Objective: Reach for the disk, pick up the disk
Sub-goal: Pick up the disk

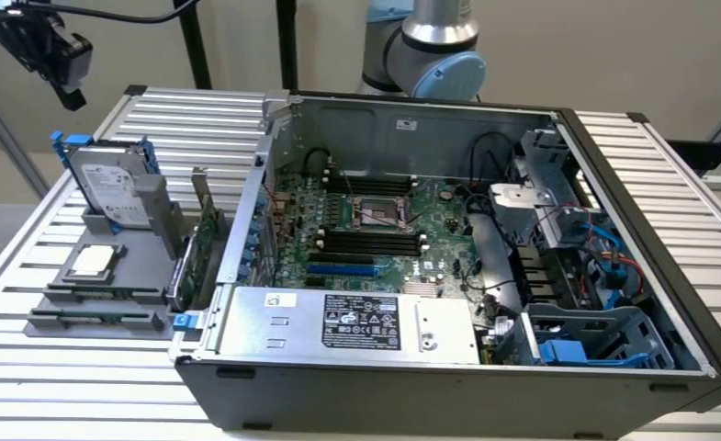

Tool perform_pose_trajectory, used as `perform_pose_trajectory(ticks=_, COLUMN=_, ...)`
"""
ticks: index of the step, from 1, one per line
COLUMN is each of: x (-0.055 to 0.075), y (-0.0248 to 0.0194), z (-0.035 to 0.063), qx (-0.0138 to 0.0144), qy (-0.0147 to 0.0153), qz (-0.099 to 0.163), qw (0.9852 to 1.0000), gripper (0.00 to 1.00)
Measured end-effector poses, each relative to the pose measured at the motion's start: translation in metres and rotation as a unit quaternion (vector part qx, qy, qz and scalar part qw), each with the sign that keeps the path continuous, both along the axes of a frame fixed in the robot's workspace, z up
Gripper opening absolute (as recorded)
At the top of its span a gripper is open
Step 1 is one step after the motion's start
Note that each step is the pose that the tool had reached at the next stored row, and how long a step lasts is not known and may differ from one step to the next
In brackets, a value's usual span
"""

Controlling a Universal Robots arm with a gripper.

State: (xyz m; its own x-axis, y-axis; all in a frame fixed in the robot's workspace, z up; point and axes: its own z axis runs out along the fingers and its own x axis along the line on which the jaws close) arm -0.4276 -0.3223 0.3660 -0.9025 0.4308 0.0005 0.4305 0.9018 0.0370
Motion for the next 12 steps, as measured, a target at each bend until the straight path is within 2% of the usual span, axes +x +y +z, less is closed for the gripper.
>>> perform_pose_trajectory(ticks=3, x=0.0, y=0.0, z=0.0, qx=0.0, qy=0.0, qz=-0.027, qw=0.9996, gripper=0.11)
perform_pose_trajectory(ticks=6, x=0.0, y=0.0, z=0.0, qx=0.0, qy=0.0, qz=-0.055, qw=0.9985, gripper=0.11)
perform_pose_trajectory(ticks=9, x=0.0, y=0.0, z=0.0, qx=0.0, qy=0.0, qz=-0.082, qw=0.9967, gripper=0.11)
perform_pose_trajectory(ticks=12, x=0.0, y=0.0, z=0.0, qx=0.0, qy=0.0, qz=-0.109, qw=0.994, gripper=0.11)
